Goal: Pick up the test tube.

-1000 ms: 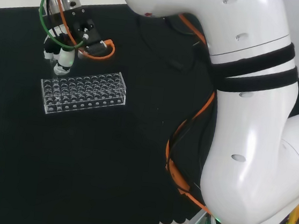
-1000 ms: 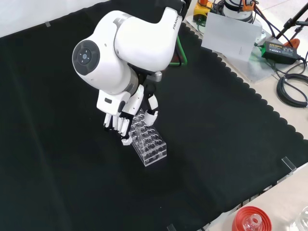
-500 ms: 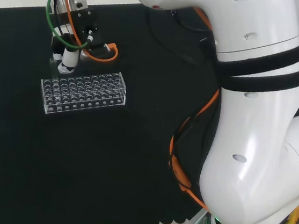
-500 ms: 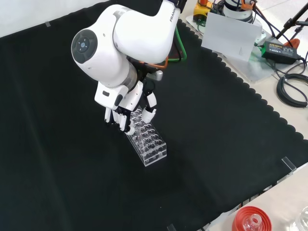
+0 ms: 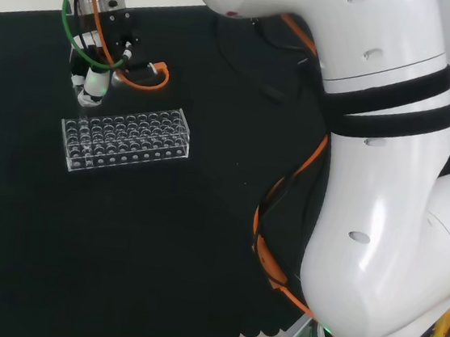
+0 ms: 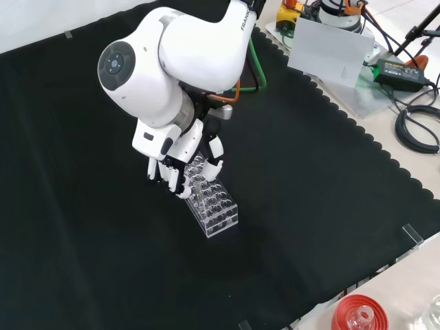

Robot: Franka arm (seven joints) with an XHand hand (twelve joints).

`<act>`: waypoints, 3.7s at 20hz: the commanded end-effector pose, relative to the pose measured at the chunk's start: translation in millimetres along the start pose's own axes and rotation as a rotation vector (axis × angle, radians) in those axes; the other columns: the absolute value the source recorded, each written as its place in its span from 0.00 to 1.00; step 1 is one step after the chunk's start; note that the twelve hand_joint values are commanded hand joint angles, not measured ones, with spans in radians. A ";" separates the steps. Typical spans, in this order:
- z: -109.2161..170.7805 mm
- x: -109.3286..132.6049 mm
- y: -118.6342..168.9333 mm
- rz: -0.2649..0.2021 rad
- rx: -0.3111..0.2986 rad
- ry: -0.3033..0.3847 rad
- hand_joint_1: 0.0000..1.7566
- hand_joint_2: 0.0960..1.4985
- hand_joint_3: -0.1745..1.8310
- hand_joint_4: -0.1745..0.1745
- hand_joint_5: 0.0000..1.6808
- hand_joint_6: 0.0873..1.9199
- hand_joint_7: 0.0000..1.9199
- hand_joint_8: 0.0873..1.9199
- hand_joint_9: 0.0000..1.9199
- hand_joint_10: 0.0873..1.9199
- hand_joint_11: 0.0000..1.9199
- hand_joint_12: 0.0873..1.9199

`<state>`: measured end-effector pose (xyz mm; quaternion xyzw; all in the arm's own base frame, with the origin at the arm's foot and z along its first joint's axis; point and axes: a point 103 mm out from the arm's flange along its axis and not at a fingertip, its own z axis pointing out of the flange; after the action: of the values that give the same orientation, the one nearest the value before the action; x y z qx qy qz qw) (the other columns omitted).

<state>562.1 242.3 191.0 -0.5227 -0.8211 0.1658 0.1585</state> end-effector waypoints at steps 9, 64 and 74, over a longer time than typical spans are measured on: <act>5.3 12.4 2.5 -0.004 -0.008 -0.024 0.74 0.31 0.49 0.00 0.53 0.43 0.67 0.32 0.56 0.33 0.30 0.71; -27.9 15.9 -2.4 0.026 -0.127 -0.082 0.82 0.39 0.39 0.00 0.79 0.11 0.72 0.38 0.68 0.25 0.51 0.60; -43.2 14.5 -9.9 0.020 -0.140 -0.098 0.82 0.39 0.39 0.00 0.80 0.10 0.72 0.37 0.69 0.24 0.51 0.60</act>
<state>567.1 257.5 229.5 -0.5328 -0.8313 0.1353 0.0821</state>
